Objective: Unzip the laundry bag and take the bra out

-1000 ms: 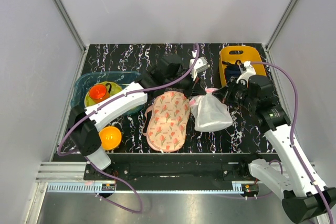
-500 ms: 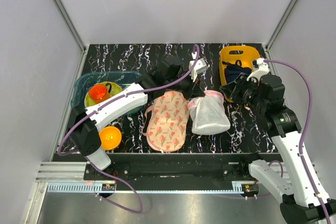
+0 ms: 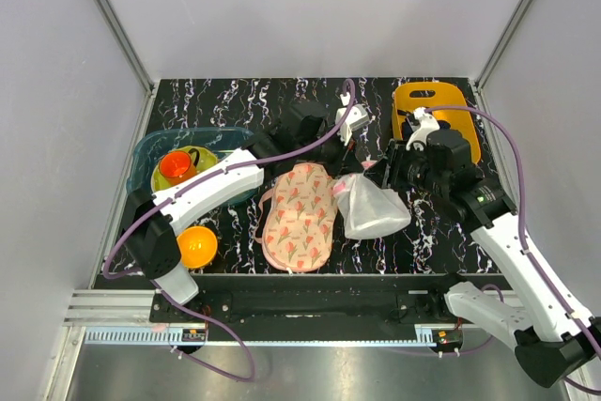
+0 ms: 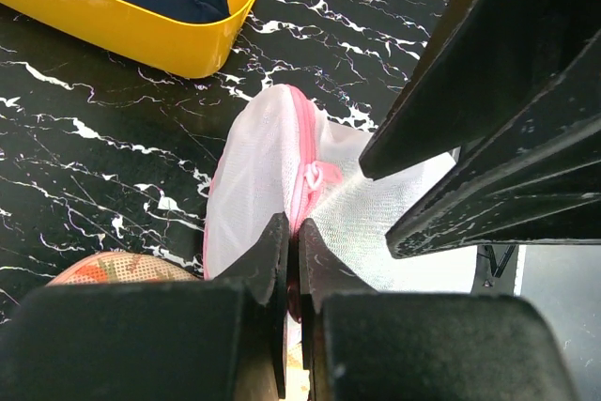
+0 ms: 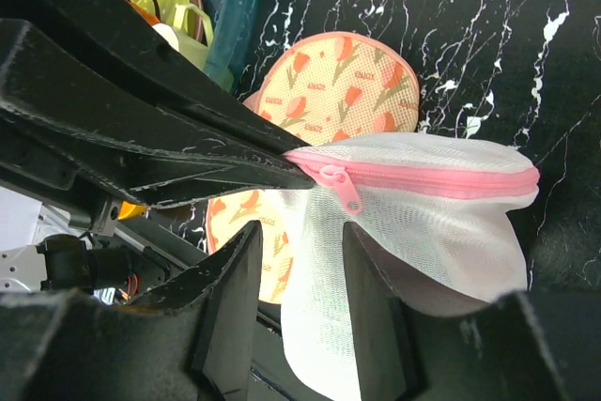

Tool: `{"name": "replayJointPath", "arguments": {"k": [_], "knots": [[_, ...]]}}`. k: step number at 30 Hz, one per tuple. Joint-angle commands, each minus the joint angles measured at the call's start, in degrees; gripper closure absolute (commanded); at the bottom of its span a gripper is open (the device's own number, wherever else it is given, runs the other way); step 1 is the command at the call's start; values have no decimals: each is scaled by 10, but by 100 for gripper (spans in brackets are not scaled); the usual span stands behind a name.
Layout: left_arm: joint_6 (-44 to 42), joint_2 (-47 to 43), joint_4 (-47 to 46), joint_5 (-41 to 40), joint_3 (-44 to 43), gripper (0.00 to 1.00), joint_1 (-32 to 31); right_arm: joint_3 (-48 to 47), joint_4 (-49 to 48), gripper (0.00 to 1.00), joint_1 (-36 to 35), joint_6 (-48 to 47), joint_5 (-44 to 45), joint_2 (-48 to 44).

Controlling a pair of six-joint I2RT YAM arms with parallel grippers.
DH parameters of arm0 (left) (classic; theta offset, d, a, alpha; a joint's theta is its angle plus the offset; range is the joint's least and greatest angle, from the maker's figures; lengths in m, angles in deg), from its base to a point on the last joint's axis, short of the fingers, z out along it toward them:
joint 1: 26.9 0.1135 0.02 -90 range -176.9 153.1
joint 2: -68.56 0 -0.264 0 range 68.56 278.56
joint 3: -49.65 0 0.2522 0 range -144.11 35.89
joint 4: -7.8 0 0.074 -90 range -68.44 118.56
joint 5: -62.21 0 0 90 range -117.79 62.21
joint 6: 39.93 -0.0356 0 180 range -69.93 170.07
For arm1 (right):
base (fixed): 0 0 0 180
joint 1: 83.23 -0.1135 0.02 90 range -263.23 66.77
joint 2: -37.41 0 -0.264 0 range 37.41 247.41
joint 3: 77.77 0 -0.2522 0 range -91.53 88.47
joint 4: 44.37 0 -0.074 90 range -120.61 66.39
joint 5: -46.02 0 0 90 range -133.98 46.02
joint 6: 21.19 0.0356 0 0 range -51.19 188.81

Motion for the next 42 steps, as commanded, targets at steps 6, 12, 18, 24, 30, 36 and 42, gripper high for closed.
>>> {"name": "replayJointPath", "arguments": {"k": [6,12,18,24,30,36,42], "knots": [[3,-32,-39,3,-15,100,-1,-14,-41,55,-3,-15,12,31],[2,-44,-51,13,-2,100,-2,-15,-44,55,-3,-24,43,34],[-1,-43,-50,18,-3,100,-2,-13,-44,54,-3,-24,57,31],[-1,-43,-51,22,-3,100,-1,-10,-50,59,-3,-23,53,34],[-1,-43,-51,26,2,100,-1,-16,-62,72,-3,-15,52,23],[3,-44,-54,26,5,100,-2,-12,-63,100,-3,-10,56,24],[1,-47,-54,28,12,100,-1,0,-48,100,-3,-14,90,-9]]}}
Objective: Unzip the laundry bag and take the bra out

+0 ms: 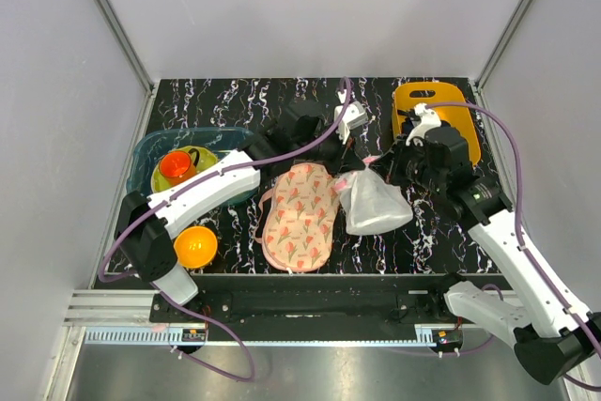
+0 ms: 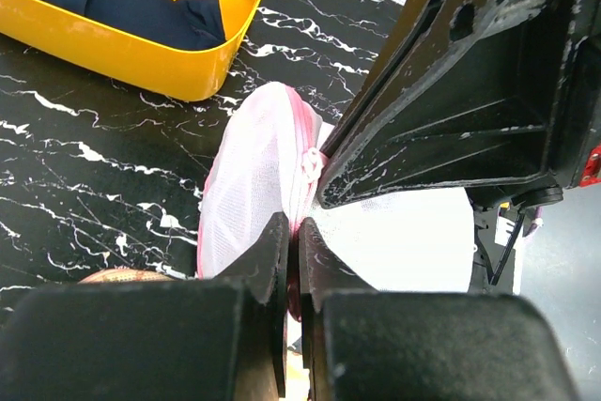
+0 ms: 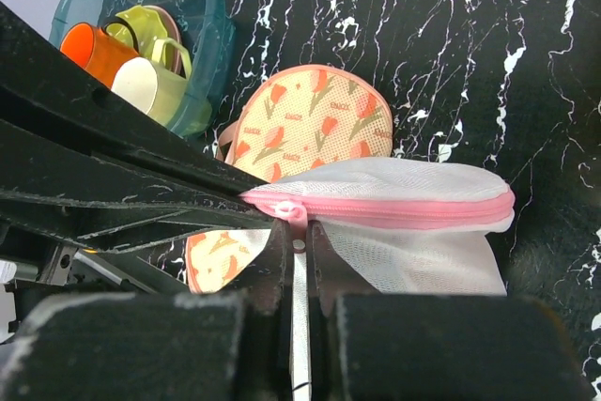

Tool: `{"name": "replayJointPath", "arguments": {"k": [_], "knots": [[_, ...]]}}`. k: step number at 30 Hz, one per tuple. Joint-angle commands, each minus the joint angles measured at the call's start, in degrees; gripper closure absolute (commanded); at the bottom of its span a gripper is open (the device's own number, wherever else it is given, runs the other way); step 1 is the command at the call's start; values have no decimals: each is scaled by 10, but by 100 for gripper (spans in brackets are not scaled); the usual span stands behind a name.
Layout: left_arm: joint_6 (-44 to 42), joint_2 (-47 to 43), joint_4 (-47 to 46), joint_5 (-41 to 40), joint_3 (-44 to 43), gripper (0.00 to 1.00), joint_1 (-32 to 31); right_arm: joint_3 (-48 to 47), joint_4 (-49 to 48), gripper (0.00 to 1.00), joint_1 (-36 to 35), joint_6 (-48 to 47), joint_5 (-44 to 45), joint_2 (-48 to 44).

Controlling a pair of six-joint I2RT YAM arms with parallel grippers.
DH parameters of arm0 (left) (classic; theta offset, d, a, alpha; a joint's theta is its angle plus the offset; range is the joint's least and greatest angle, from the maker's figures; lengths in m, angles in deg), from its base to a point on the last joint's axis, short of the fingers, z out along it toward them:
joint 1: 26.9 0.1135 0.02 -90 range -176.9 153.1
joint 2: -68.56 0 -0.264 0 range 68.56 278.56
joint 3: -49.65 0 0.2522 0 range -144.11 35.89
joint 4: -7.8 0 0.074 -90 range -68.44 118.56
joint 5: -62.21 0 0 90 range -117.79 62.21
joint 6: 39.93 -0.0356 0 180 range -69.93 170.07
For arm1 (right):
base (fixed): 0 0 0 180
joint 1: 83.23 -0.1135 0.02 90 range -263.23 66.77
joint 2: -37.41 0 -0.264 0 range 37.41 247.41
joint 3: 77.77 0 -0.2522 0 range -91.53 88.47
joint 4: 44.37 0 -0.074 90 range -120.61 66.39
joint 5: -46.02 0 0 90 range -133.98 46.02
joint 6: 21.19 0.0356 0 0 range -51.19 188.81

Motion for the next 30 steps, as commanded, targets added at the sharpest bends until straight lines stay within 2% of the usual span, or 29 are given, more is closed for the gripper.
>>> {"name": "replayJointPath", "arguments": {"k": [1,9,14,21,22,23,24,25,27,30], "knots": [[1,-33,-33,26,11,100,-2,-2,-9,100,-2,-5,51,-31],[-31,-65,-43,44,56,100,-2,24,30,100,22,-30,121,-41],[-61,-69,-41,49,75,100,-1,46,46,100,72,-36,102,-52],[-68,-47,-54,69,83,98,0,45,52,100,75,-32,53,-53],[-65,-34,-47,66,75,87,0,47,51,100,75,-29,31,-51],[-62,-27,-35,66,65,51,1,47,49,100,75,-27,18,-48],[-59,-19,-5,69,40,37,2,48,48,100,75,-25,-4,-43],[-59,-12,9,69,31,29,2,50,48,100,75,-25,-14,-39],[-62,-10,18,58,27,18,2,52,48,100,75,-24,-29,-36],[-59,-20,2,39,35,14,4,53,48,100,75,-23,-40,-39]]}}
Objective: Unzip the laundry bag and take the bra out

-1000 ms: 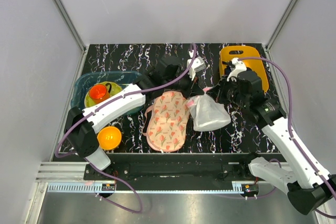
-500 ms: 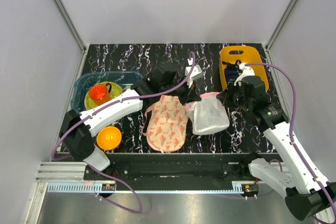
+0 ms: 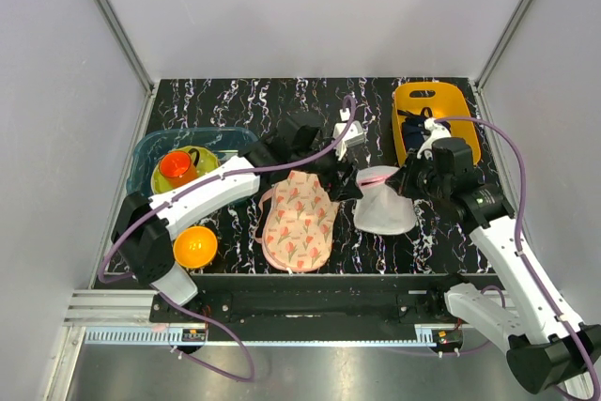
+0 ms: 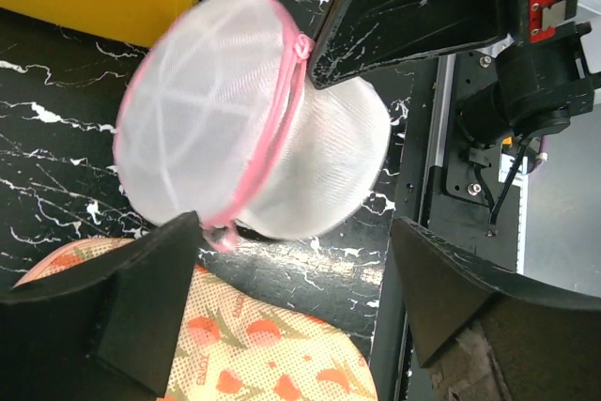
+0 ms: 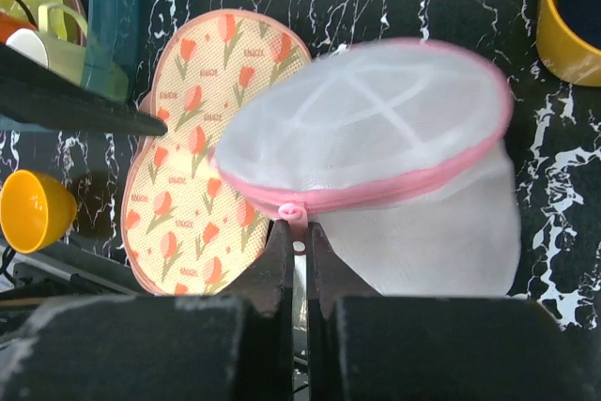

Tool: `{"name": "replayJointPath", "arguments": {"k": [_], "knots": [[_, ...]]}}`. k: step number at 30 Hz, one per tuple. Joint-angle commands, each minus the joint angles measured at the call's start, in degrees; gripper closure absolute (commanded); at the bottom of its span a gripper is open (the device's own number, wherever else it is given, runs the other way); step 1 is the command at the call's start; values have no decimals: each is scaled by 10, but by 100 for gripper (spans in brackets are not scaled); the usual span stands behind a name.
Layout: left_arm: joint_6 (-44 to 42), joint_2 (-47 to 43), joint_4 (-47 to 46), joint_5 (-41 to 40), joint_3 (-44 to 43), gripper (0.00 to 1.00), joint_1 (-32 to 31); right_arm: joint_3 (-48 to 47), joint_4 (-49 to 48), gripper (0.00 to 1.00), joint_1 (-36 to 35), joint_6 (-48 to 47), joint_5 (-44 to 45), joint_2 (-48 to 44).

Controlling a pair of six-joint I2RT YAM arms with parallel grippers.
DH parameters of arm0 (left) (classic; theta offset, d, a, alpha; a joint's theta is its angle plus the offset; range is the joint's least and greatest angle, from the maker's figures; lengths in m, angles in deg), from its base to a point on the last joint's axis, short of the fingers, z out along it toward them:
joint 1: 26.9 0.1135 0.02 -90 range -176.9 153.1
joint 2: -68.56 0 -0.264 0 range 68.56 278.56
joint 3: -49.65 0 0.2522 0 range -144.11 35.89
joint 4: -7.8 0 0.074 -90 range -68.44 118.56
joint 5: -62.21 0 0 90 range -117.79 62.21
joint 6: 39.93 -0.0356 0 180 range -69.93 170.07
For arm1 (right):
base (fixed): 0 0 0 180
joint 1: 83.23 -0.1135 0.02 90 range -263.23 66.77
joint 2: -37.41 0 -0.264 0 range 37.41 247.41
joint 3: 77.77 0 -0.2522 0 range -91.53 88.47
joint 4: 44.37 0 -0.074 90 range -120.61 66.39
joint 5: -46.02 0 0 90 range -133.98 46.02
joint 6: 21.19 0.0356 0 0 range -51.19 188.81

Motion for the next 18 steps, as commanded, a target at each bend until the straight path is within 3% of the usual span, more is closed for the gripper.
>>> {"name": "replayJointPath", "arguments": {"k": [1,9,18], "knots": [[0,-10,-15,-13,-18,14,4,-4,-16,100,3,-5,-37,-7],[42,51,-62,-15,-64,19,3,-17,-15,100,4,-3,-61,-2],[33,106,-86,-9,-118,26,3,-22,-12,100,4,-3,-75,0]]}}
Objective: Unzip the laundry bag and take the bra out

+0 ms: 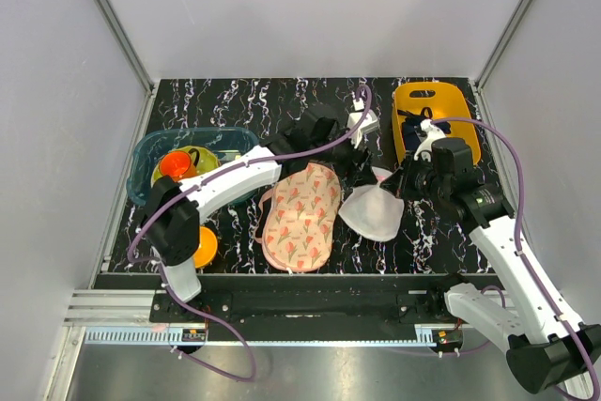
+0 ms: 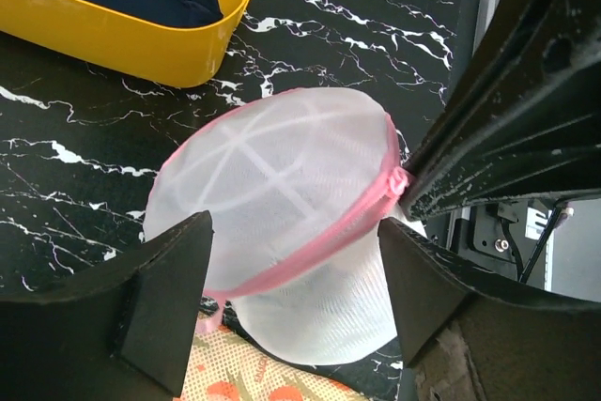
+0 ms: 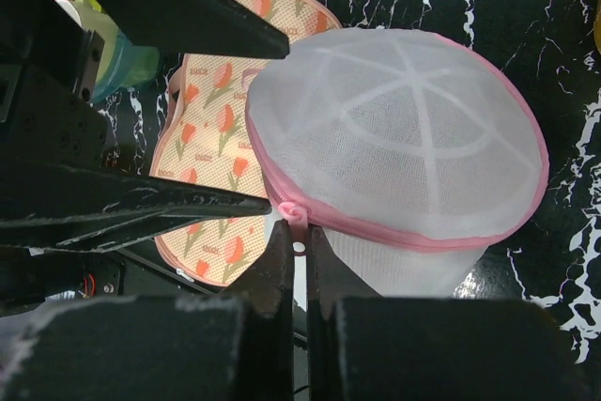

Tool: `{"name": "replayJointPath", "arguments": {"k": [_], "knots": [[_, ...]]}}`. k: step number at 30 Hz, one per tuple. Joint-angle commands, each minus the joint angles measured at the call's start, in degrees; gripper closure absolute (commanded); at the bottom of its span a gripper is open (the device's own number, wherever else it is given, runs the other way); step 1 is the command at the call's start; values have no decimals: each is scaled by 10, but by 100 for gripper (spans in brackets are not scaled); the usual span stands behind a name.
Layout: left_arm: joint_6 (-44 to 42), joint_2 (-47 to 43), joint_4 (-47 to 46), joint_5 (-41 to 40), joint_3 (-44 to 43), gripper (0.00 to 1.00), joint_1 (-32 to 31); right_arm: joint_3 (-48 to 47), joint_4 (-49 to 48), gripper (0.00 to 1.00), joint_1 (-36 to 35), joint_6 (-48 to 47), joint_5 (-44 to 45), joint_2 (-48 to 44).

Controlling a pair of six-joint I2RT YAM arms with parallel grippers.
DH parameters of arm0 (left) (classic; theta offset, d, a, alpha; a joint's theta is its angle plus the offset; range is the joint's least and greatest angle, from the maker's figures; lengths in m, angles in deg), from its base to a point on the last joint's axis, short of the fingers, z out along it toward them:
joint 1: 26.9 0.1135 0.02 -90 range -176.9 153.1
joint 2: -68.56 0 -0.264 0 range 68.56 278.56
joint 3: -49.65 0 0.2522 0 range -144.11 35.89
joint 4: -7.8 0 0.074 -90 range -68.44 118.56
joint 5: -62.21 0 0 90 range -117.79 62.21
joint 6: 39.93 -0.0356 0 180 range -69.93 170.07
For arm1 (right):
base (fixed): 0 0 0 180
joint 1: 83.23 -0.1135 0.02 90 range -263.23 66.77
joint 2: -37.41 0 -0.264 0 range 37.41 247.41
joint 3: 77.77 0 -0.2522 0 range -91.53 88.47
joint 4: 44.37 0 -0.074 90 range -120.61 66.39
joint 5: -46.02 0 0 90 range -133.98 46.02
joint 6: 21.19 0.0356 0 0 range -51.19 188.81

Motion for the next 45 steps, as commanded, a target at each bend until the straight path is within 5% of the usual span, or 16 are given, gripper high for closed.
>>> {"name": "replayJointPath", "arguments": {"k": [1,5,8,12,13,28,39,42,43,45], "knots": [[-6,10,-46,19,-49,27,1,-25,-16,100,2,-2,-18,-3],[-19,20,-45,54,-53,29,2,-24,-16,100,2,0,-25,-1],[-20,25,-33,78,-58,41,2,-23,-17,100,2,5,-24,-3],[-21,27,-8,99,-63,100,1,-16,-18,100,2,7,-15,-5],[-34,24,-1,97,-62,100,1,-15,-17,100,3,6,-12,-5],[-103,-91,27,29,66,100,19,34,7,100,61,-3,57,-44],[-85,-101,10,-2,110,100,61,35,15,100,62,8,25,-69],[-56,-89,56,37,37,60,57,28,11,100,62,14,-4,-67],[-45,-93,67,40,25,39,54,27,12,100,63,14,-9,-68],[-46,-108,52,15,18,27,32,22,12,100,62,13,-16,-67]]}}
